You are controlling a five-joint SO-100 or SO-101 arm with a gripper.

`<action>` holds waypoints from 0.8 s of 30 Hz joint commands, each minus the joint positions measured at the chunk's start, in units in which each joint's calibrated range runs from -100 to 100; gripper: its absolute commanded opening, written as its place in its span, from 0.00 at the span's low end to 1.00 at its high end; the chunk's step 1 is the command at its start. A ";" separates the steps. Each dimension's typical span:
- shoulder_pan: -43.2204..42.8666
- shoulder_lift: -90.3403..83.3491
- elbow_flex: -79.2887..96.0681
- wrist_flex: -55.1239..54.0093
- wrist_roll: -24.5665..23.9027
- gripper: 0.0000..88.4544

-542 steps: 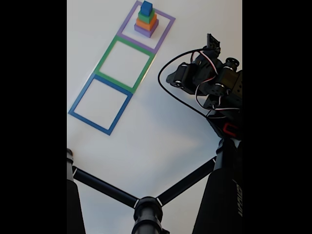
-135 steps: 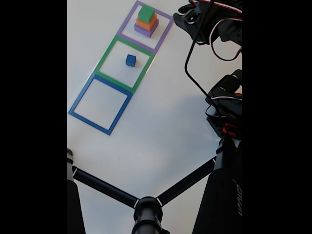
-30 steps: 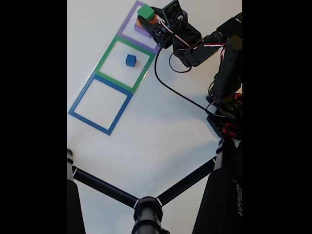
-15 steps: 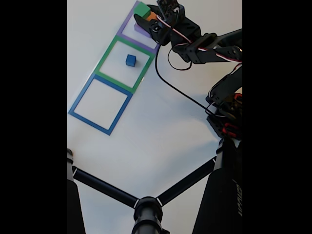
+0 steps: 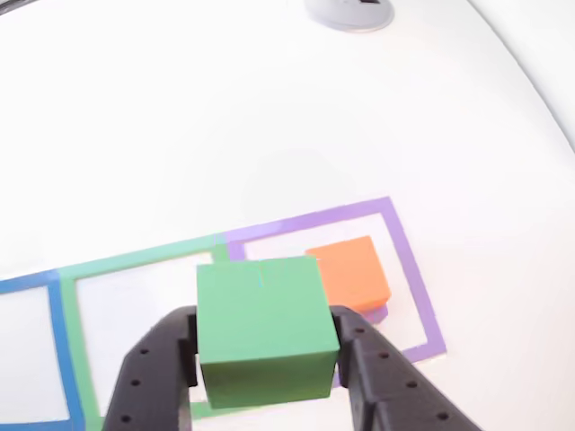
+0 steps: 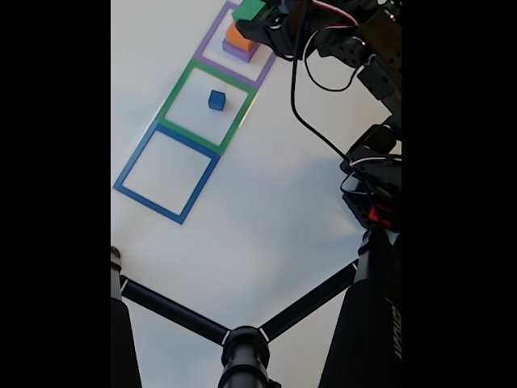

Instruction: Tower of hanoi

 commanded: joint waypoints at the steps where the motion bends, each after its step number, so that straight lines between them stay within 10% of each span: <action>1: -5.41 -2.54 -23.07 22.16 0.00 0.05; 24: -29.86 -3.51 -34.89 31.55 -5.92 0.04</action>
